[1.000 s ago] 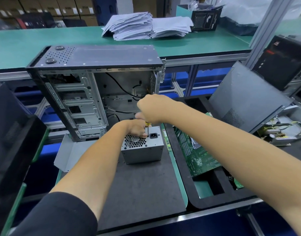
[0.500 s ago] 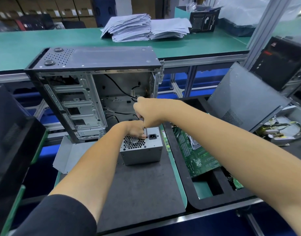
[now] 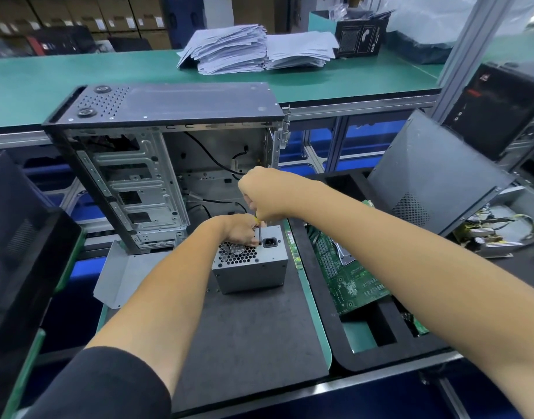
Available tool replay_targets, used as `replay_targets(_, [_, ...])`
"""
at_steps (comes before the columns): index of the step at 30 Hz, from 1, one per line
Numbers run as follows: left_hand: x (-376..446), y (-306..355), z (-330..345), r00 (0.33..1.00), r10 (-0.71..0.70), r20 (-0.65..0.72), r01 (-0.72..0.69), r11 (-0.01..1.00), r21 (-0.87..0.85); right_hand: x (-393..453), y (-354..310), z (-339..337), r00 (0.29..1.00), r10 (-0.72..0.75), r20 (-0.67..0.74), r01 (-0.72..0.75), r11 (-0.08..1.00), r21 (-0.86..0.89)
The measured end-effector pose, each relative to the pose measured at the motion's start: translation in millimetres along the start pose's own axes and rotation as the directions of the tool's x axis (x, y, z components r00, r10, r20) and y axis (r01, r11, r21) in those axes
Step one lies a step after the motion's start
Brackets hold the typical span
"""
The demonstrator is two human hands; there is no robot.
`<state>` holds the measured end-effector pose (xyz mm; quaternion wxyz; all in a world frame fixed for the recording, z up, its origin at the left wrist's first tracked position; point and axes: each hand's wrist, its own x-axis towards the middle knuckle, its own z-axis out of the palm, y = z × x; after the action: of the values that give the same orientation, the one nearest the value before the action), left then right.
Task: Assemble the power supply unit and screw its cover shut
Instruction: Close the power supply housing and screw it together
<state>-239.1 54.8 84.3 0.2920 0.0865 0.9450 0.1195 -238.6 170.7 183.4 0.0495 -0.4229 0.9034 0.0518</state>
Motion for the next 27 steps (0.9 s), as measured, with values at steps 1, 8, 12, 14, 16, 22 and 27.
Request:
replay_targets(1, [-1.6, 2.7, -0.4, 0.999, 0.006, 0.031, -0.004, 0.998, -0.057, -0.2, -1.6, 0.9, 1.000, 0.012, -0.017, -0.012, 1.000, -0.010])
replay_targets(8, [-0.5, 0.4, -0.7, 0.999, 0.054, -0.009, -0.053, 0.996, 0.071, -1.5, -3.1, -0.7, 0.994, 0.046, 0.095, -0.043, 0.998, -0.038])
replay_targets(12, [0.1, 1.5, -2.7, 0.999, 0.023, 0.025, -0.022, 0.997, -0.069, -0.6, -2.5, -1.7, 1.000, 0.025, -0.017, -0.024, 0.999, 0.024])
replay_targets(14, [1.3, 1.6, -0.4, 0.999, 0.017, 0.029, -0.015, 0.997, -0.079, 1.5, -2.5, 4.7, 0.991, 0.085, -0.107, -0.084, 0.996, 0.017])
replay_targets(16, [2.5, -1.3, 0.7, 1.000, -0.025, -0.007, 0.024, 0.999, -0.038, 1.4, -3.1, 8.8, 0.983, 0.115, -0.141, -0.121, 0.992, -0.037])
replay_targets(22, [3.0, 0.3, -2.0, 0.999, 0.013, 0.032, -0.011, 0.998, -0.062, -1.3, 1.6, -4.9, 0.997, 0.004, 0.078, -0.009, 0.999, 0.054])
replay_targets(27, [3.1, 1.0, -1.5, 0.999, 0.020, 0.041, -0.016, 0.994, -0.107, -1.0, 4.6, -0.4, 0.995, 0.076, -0.069, -0.074, 0.997, 0.030])
